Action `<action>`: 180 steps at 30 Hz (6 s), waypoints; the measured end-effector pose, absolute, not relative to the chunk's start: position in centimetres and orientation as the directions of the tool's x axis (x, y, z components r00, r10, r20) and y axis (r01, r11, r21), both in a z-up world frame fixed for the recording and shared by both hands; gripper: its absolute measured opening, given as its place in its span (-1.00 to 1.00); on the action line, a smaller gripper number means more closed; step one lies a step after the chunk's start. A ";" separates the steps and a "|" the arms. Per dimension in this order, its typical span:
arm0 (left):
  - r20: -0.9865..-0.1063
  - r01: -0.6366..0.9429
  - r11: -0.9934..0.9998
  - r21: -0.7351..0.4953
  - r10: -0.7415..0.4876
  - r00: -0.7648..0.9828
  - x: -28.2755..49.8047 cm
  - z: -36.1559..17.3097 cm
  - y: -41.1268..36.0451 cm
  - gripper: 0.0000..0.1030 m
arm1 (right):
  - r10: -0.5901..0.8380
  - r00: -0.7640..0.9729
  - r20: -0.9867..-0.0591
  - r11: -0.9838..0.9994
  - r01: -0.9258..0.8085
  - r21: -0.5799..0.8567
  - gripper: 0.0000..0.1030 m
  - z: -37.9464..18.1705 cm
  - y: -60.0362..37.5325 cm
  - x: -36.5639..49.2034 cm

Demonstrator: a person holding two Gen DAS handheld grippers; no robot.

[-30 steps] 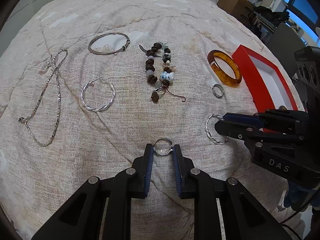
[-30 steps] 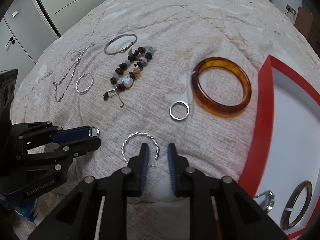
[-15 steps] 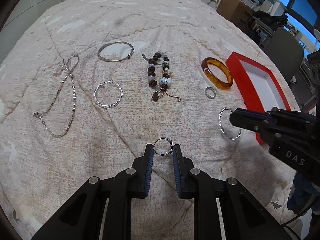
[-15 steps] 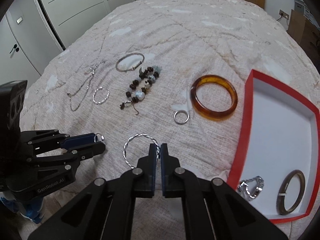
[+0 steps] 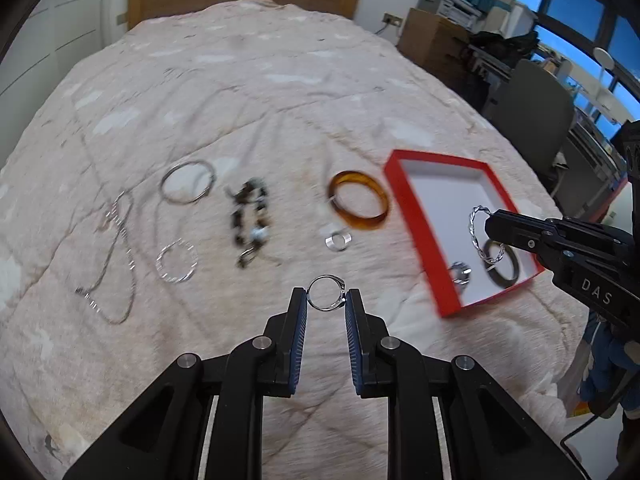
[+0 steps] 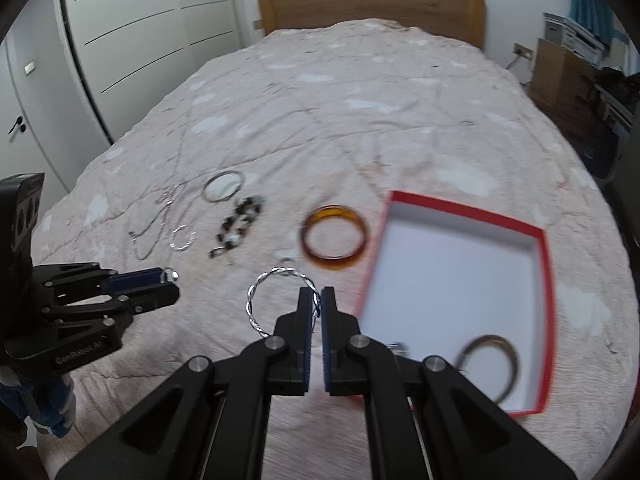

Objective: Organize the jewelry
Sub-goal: 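Carry the ring and twisted hoop into the red box and open both tools, then withdraw both tools and move them over the remaining jewelry, then grasp the large twisted silver hoop with the left tool while the right tool grasps a silver ring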

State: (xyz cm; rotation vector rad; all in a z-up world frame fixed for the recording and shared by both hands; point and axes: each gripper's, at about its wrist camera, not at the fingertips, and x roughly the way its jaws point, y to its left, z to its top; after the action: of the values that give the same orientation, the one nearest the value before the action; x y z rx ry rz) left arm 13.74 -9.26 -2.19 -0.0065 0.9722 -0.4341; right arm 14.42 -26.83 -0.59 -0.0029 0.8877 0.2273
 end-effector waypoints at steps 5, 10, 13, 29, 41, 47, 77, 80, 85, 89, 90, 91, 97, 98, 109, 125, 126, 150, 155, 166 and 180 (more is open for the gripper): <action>-0.790 0.415 0.888 -0.197 -0.394 0.469 14.6 -1.3 -14.0 -0.63 | 0.123 0.631 -0.766 0.991 -0.116 0.064 -0.93 0.1 -32.6 14.3; -0.797 0.479 0.857 -0.192 -0.421 0.433 16.2 -1.8 -19.5 -0.63 | 0.073 0.617 -0.783 0.997 -0.058 0.048 -0.93 -1.2 -37.0 15.6; -0.807 0.511 0.839 -0.186 -0.427 0.409 17.2 -2.5 -22.5 -0.63 | 0.062 0.598 -0.799 0.998 -0.046 0.043 -0.93 -2.6 -38.8 16.8; -0.874 0.530 0.831 -0.166 -0.373 0.312 20.4 -9.0 -28.5 -0.63 | 0.022 0.507 -0.862 0.997 -0.073 -0.018 -0.92 -9.1 -42.0 19.7; -0.876 0.526 0.835 -0.164 -0.368 0.312 20.4 -9.3 -28.4 -0.49 | -0.001 0.486 -0.874 0.996 -0.077 -0.044 -0.82 -9.7 -42.5 19.4; -0.858 0.526 0.835 -0.161 -0.382 0.344 19.5 -7.2 -27.9 -0.15 | 0.008 0.527 -0.850 0.997 -0.068 -0.033 -0.52 -7.1 -42.7 17.7; -0.734 0.179 0.983 -0.050 -0.158 0.661 6.9 6.1 -1.4 0.18 | 0.158 0.767 -0.622 0.985 -0.162 0.051 -0.51 9.8 -29.0 4.6; -0.727 0.122 0.991 -0.051 -0.120 0.676 6.1 6.2 1.6 0.27 | 0.165 0.765 -0.622 0.983 -0.179 0.042 -0.51 10.1 -27.3 4.3; -0.721 0.055 0.996 -0.066 -0.085 0.687 5.3 5.6 5.1 0.27 | 0.187 0.765 -0.616 0.980 -0.184 0.069 -0.51 10.0 -25.5 4.5; -0.730 0.027 0.996 -0.080 -0.077 0.680 5.6 4.4 6.8 0.27 | 0.197 0.756 -0.625 0.979 -0.183 0.087 -0.51 9.0 -24.2 5.3; -0.734 0.022 0.996 -0.085 -0.078 0.675 5.7 4.1 7.1 0.27 | 0.198 0.749 -0.632 0.979 -0.183 0.089 -0.51 8.5 -23.8 5.7; -0.739 0.017 0.996 -0.089 -0.078 0.669 6.0 3.6 7.4 0.27 | 0.198 0.743 -0.640 0.979 -0.184 0.090 -0.51 8.1 -23.5 5.9; -0.769 -0.006 0.995 -0.102 -0.075 0.635 7.6 0.8 8.3 0.27 | 0.208 0.692 -0.691 0.977 -0.181 0.113 -0.51 4.7 -22.0 8.0; -0.774 -0.010 0.995 -0.104 -0.075 0.629 7.9 0.3 8.4 0.27 | 0.211 0.683 -0.700 0.976 -0.182 0.116 -0.51 4.1 -21.7 8.4; -0.817 -0.015 0.989 -0.146 -0.113 0.565 11.9 -4.9 9.6 0.29 | 0.202 0.589 -0.783 0.979 -0.144 0.144 -0.51 -2.7 -19.6 13.2; -0.828 0.107 0.967 -0.233 -0.255 0.499 18.9 -8.5 6.0 0.31 | 0.176 0.522 -0.835 0.984 -0.087 0.153 -0.51 -8.4 -19.4 19.3; -0.825 0.118 0.962 -0.248 -0.273 0.494 19.2 -8.5 5.6 0.30 | 0.175 0.521 -0.835 0.985 -0.083 0.154 -0.51 -8.6 -19.5 19.5; -0.869 0.310 0.942 -0.130 -0.259 0.423 24.5 -10.8 -1.0 -0.06 | 0.213 0.510 -0.834 0.976 -0.067 0.208 -0.51 -11.4 -20.6 23.3; -0.876 0.347 0.934 -0.084 -0.235 0.421 24.3 -11.3 -1.7 -0.10 | 0.200 0.503 -0.841 0.979 -0.067 0.193 -0.51 -12.0 -20.2 23.7; -0.862 0.324 0.937 -0.132 -0.269 0.428 22.7 -10.2 -0.7 -0.25 | 0.189 0.498 -0.846 0.982 -0.094 0.165 -0.63 -11.5 -19.4 22.6; -0.828 0.310 0.939 -0.149 -0.290 0.481 16.8 -5.2 -0.6 -0.25 | 0.233 0.540 -0.809 0.972 -0.154 0.178 -0.63 -6.3 -18.7 15.8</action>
State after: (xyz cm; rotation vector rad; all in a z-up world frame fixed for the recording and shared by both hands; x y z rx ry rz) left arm 16.81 -0.57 -5.15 0.0223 1.0049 -0.3660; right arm 15.76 -18.70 -6.32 0.0889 0.9743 0.2302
